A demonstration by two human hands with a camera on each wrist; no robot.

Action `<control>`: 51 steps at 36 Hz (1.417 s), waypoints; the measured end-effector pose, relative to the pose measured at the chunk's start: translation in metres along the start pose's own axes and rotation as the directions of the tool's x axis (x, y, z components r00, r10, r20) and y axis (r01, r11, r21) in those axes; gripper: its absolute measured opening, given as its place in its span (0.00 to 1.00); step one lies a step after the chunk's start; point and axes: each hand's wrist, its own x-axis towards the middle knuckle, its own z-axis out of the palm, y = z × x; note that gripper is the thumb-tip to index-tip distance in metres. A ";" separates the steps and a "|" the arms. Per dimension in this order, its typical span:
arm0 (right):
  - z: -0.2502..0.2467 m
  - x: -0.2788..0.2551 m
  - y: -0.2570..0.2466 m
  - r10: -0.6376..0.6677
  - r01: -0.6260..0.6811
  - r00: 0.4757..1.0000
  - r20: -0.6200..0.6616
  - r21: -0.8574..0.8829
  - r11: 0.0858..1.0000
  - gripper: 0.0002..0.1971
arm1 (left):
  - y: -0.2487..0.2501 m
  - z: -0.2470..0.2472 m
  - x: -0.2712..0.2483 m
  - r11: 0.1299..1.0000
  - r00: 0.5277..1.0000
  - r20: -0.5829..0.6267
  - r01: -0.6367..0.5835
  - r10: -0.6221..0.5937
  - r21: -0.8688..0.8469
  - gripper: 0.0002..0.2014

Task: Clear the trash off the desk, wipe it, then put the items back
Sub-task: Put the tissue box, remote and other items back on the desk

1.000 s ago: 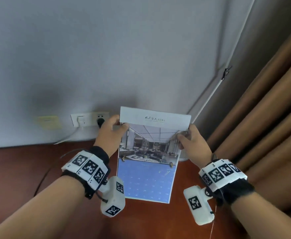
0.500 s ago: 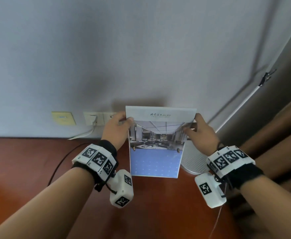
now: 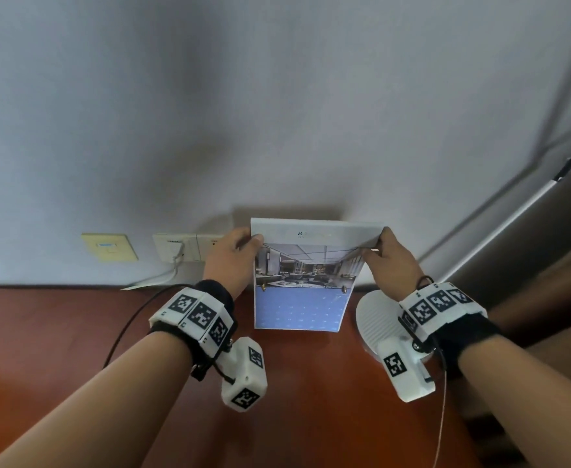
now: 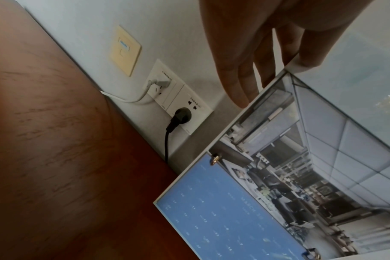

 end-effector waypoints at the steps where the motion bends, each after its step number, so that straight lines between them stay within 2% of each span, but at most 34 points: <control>1: 0.001 0.003 0.001 0.008 -0.008 1.000 -0.004 -0.008 1.000 0.16 | -0.003 0.002 0.003 1.000 1.000 0.001 0.006 -0.006 -0.005 0.07; 7: 0.002 0.018 0.007 0.033 -0.033 0.999 -0.017 -0.039 0.999 0.15 | -0.010 0.016 0.015 0.998 0.999 -0.002 0.034 -0.034 -0.046 0.07; 16: 0.004 0.034 0.018 0.058 -0.058 0.998 -0.015 -0.029 0.998 0.10 | -0.015 0.029 0.027 0.998 0.998 -0.010 0.062 -0.062 -0.016 0.08; 22: 0.006 0.040 0.025 0.055 -0.055 0.998 -0.013 -0.043 0.998 0.03 | -0.022 0.033 0.034 0.998 0.998 -0.005 0.056 -0.056 0.037 0.08; 28: 0.006 0.051 0.032 0.122 -0.122 0.993 -0.005 -0.038 0.992 0.07 | -0.017 0.042 0.040 0.994 0.999 -0.002 0.046 -0.046 0.103 0.08; 32: 0.006 0.058 0.038 0.131 -0.132 0.991 -0.028 -0.013 0.991 0.07 | -0.018 0.045 0.044 0.990 0.999 -0.009 0.037 -0.036 0.137 0.08; 37: 0.008 0.062 0.047 0.149 -0.149 0.989 -0.007 -0.029 0.988 0.11 | -0.014 0.051 0.046 0.974 1.000 0.002 -0.012 0.012 0.225 0.12; 46: 0.009 0.061 0.057 0.096 -0.096 0.995 -0.001 -0.067 0.993 0.11 | -0.019 0.057 0.041 0.966 0.999 -0.034 -0.008 0.018 0.258 0.12; 51: 0.009 0.057 0.061 0.039 -0.038 0.999 0.000 -0.083 0.996 0.10 | -0.025 0.062 0.035 0.968 0.998 -0.064 0.003 0.014 0.249 0.05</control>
